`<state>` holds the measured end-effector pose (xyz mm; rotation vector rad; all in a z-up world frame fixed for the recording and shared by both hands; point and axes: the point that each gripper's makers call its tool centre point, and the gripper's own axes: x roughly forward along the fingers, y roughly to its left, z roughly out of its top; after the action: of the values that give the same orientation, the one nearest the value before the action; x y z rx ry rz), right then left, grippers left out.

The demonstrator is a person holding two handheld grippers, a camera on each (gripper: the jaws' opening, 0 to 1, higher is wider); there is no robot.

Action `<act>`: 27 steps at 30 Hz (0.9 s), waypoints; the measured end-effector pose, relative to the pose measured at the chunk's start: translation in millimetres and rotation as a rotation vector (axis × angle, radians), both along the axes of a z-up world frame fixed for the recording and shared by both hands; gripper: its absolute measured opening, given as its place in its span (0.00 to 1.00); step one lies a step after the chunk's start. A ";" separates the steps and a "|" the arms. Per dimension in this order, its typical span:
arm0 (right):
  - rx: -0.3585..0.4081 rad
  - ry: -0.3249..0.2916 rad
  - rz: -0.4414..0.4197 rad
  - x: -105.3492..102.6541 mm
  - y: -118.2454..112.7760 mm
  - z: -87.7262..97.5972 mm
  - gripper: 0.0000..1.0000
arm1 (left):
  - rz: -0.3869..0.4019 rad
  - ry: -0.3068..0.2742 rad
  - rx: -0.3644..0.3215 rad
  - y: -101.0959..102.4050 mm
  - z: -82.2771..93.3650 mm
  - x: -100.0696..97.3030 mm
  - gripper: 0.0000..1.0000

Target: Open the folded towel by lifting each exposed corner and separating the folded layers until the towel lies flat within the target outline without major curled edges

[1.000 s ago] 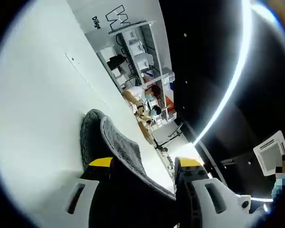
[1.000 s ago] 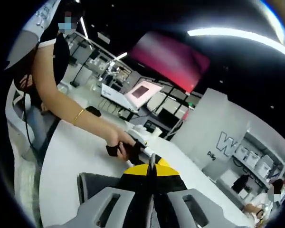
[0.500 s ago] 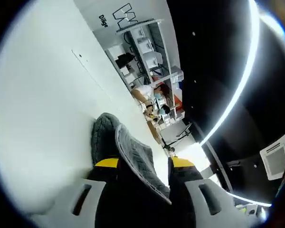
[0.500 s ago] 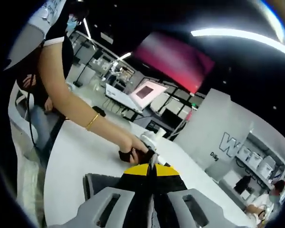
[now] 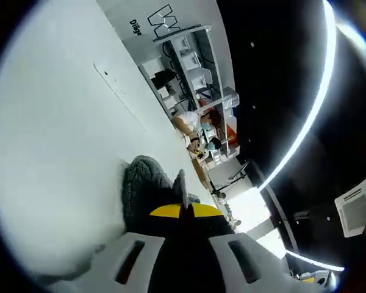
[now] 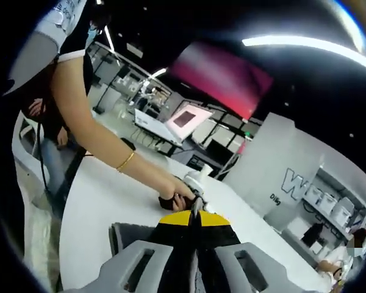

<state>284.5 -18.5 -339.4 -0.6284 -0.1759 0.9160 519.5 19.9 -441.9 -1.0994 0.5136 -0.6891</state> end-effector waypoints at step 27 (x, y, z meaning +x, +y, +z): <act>0.159 -0.036 -0.304 18.4 -124.0 35.9 0.00 | -0.113 -0.121 -0.150 -80.5 94.3 -15.2 0.01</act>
<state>302.9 -142.4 -303.5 -0.5077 -0.1780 0.5917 504.2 -60.7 -347.6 -1.1664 0.4273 -0.8987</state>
